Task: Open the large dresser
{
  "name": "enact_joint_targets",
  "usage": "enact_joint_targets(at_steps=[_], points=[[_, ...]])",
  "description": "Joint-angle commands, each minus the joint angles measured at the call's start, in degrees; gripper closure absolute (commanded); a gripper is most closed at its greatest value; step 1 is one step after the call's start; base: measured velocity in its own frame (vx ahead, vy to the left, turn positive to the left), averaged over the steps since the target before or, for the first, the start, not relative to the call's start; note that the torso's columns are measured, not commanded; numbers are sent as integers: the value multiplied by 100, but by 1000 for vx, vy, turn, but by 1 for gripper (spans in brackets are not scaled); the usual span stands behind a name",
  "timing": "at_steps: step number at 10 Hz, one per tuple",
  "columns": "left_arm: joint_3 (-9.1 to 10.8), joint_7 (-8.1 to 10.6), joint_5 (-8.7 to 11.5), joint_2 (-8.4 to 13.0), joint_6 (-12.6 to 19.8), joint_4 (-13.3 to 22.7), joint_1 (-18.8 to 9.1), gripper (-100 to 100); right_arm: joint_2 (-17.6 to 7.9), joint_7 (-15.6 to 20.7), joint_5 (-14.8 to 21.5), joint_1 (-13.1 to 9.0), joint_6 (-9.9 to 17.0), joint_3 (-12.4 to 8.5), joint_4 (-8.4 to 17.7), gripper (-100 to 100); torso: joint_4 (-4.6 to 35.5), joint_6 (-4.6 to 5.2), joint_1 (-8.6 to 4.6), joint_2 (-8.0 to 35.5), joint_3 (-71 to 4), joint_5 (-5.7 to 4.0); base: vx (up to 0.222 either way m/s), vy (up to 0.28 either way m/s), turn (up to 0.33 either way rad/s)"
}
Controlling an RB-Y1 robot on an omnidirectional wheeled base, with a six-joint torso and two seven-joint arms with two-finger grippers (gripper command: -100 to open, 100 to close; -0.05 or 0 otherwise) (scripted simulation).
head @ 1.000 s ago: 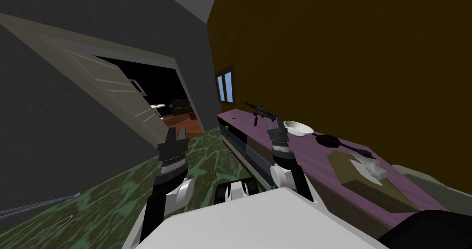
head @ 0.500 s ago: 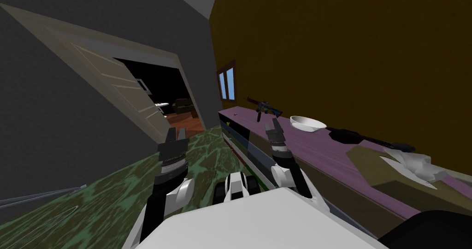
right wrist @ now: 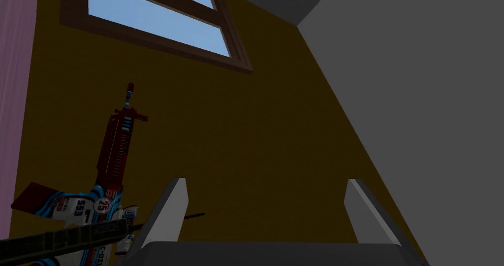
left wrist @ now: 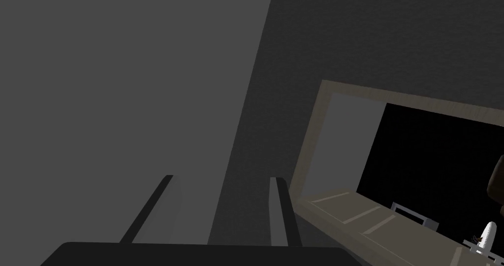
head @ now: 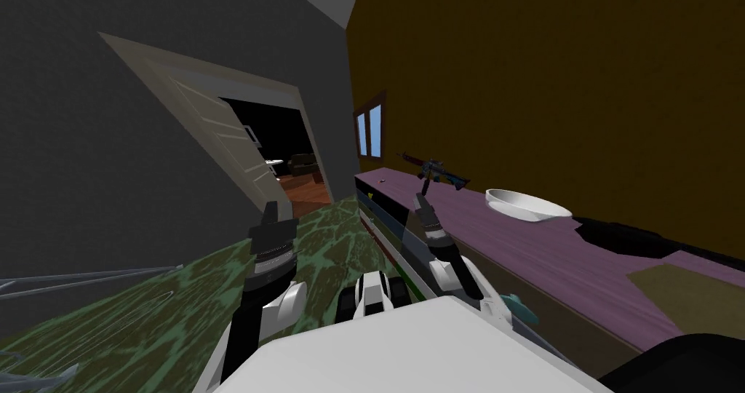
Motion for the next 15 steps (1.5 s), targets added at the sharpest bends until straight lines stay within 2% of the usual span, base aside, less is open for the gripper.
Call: enact_joint_targets(at_steps=[1, 3, 6, 7, 8, 9, 10, 11, 12, 13, 14, 15], points=[[0, 0, 0, 0, 0, 0, -1, 0, -170, 131, 143, -134, -33, -51, 337, -100, 1, -5, 5, 2, 2, 0, 49, 45, 101], [0, 0, 0, 0, 0, 0, -1, 0, -423, 393, 428, -373, -83, -121, 752, -100, 1, -5, 9, 0, 1, 2, 67, 66, 253], [0, 0, 0, 0, 0, 0, 0, 0, -545, 534, 582, -502, -111, -160, 1170, -100, -1, -5, 10, -6, -3, 2, 70, 62, 152], [0, 0, 0, 0, 0, 0, 0, 0, -665, 682, 742, -634, -139, -199, 1375, -100, 0, -1, 2, 1, 1, 0, 54, 56, 232], [0, 0, 0, 0, 0, 0, -1, 0, -665, 682, 742, -634, -139, -199, 1477, -100, 2, -6, 8, 2, 2, 1, 54, 50, 121], [0, 0, 0, 0, 0, 0, 0, 0, -788, 835, 907, -771, -166, -239, 1671, -100, 1, 0, 8, 2, 2, 2, 69, 65, 240], [0, 0, 0, 0, 0, 0, -1, 0, -788, 835, 907, -771, -166, -239, 1786, -100, -1, -6, 15, -7, -3, 3, 68, 42, 124], [0, 0, 0, 0, 0, 0, 0, 0, -916, 991, 1077, -910, -191, -280, 2009, -100, -2, 1, 6, -5, -3, 2, 73, 50, 244], [0, 0, 0, 0, 0, 0, 0, 0, -916, 991, 1077, -910, -191, -280, 2103, -100, -1, -6, 10, -7, -3, 1, 58, 42, 112], [0, 0, 0, 0, 0, 0, 0, 0, -1051, 1150, 1250, -1051, -213, -320, 2314, -100, 0, 1, 7, 1, 0, 2, 58, 65, 246], [0, 0, 0, 0, 0, 0, -1, 0, -1051, 1150, 1250, -1051, -213, -320, 2427, -100, 1, -7, 16, -1, 0, 3, 59, 46, 116], [0, 0, 0, 0, 0, 0, 0, 0, -1192, 1311, 1426, -1192, -231, -360, 2630, -100, 0, 0, 9, -1, 0, 2, 62, 50, 219]])
